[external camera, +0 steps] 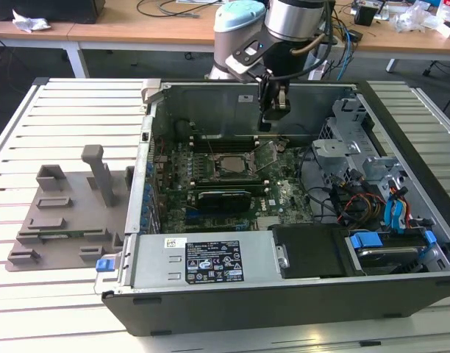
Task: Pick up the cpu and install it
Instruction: 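Close the cpu cover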
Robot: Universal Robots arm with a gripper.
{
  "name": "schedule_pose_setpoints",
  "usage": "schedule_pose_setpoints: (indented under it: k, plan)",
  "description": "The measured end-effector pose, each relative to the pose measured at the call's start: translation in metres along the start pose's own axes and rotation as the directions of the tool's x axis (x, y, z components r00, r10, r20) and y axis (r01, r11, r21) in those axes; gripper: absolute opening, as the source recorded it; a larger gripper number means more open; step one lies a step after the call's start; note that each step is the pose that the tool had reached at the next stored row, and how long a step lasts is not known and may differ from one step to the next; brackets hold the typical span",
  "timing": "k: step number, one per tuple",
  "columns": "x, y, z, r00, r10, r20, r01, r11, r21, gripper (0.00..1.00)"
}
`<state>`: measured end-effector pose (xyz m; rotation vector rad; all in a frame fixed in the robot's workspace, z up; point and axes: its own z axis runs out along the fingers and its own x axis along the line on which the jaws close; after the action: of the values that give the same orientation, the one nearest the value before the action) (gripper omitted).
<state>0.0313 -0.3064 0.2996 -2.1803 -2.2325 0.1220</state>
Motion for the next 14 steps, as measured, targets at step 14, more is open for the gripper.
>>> schedule_pose_setpoints:
  k: [14]
  plan:
    - [-0.0003, 0.0447, 0.0161, 1.0000, 0.000, 0.0005, 0.000, 1.0000, 0.0008, 0.11]
